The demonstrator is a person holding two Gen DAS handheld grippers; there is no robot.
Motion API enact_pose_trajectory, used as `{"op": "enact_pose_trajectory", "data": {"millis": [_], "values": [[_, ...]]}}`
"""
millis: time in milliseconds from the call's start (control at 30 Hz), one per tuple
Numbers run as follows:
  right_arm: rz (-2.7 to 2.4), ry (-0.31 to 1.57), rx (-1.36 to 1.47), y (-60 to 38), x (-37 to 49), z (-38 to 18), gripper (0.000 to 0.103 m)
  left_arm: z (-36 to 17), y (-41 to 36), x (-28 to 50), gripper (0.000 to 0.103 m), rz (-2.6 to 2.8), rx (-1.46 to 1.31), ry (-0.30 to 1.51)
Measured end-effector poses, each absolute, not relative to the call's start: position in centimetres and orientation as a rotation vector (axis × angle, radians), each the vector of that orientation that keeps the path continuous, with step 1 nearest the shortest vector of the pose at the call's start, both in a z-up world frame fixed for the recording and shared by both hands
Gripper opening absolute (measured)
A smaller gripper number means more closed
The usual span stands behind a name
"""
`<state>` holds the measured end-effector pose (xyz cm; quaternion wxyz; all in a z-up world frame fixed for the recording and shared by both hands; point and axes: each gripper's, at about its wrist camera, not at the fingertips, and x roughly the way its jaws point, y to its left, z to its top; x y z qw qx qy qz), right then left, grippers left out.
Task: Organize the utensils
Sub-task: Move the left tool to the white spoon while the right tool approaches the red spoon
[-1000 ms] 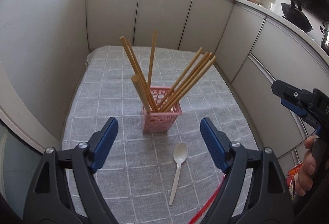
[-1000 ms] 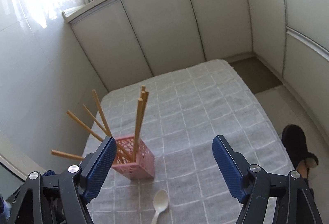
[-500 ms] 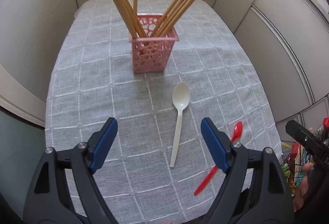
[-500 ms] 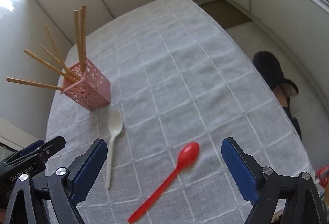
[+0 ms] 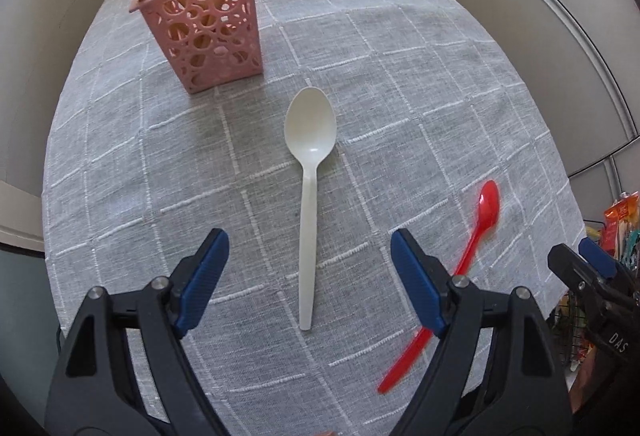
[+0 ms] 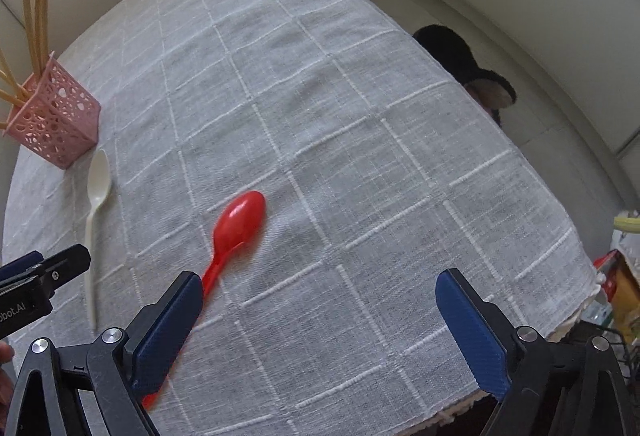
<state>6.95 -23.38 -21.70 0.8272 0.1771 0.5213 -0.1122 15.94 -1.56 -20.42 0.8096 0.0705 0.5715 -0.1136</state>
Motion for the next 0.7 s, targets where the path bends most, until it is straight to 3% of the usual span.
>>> {"op": "enact_pose_trajectory", "data": {"millis": [333, 500, 700], "values": [[-0.206, 1.178, 0.383, -22.8, 7.7, -25.8, 0.097, -22.7, -2.8, 18.4, 0.083, -0.313, 0.185, 1.181], [-0.207, 1.155, 0.293, -21.7, 7.9, -26.0, 0.103, -23.7, -3.3, 20.3, 0.083, -0.332, 0.224, 1.170], [-0.216, 1.118, 0.141, -20.4, 7.9, -26.5, 0.103, -23.7, -3.3, 22.8, 0.083, -0.334, 0.211, 1.130]]}}
